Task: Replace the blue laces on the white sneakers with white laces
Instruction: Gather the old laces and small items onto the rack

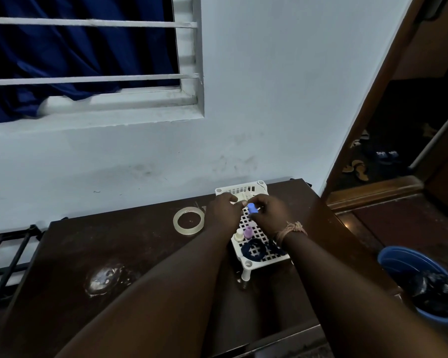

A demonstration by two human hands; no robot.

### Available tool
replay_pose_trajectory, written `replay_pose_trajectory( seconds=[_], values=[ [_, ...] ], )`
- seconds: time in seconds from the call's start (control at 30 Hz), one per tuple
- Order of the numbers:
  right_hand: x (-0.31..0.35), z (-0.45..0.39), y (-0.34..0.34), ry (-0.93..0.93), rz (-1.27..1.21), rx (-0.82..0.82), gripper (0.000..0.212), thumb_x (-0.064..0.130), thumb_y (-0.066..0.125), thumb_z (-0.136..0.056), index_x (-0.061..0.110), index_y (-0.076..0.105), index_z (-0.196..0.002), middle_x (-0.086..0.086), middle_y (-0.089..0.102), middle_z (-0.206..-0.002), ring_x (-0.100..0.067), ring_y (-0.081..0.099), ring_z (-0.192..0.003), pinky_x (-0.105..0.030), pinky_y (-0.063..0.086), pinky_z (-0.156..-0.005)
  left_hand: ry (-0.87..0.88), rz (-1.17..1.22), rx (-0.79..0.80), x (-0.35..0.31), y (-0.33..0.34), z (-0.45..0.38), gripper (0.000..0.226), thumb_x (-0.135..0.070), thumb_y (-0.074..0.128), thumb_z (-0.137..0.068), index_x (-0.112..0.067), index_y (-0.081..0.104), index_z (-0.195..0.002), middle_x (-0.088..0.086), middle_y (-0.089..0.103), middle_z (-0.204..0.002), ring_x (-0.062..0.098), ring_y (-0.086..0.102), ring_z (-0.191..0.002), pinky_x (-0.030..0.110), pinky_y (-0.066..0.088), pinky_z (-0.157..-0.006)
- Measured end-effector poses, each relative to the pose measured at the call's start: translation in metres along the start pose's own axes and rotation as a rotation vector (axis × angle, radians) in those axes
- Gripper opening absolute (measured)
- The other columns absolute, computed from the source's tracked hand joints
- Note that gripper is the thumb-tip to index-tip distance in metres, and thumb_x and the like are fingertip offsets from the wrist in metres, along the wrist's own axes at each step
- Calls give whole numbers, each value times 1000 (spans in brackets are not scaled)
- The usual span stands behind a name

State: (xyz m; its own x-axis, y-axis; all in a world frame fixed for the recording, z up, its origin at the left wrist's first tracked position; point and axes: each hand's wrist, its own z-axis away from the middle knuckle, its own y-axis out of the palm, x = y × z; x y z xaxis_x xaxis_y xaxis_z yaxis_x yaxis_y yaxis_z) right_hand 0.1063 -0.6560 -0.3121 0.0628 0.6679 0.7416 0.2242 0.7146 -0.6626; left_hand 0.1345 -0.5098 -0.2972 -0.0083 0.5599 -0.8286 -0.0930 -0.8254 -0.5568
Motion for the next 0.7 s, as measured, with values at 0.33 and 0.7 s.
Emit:
replay_pose_trajectory(
  seconds=[0.33,0.7],
  values=[
    [-35,9,17,251,165,20,16,16,73,-72,29,63,-70,12,68,-80,-17,65,-90,-43,47,-96,-340,-250,-204,77,-37,-13,32,-18,57,-94,-7,64,-124,18,61,-129,36,57,-122,39,46,-99],
    [-39,9,9,246,143,60,12,31,72,-67,32,65,-77,20,65,-80,-13,60,-95,-45,41,-100,-579,-145,-228,104,-36,-27,66,-46,74,-88,0,51,-130,20,62,-130,38,60,-122,40,49,-93]
  ],
)
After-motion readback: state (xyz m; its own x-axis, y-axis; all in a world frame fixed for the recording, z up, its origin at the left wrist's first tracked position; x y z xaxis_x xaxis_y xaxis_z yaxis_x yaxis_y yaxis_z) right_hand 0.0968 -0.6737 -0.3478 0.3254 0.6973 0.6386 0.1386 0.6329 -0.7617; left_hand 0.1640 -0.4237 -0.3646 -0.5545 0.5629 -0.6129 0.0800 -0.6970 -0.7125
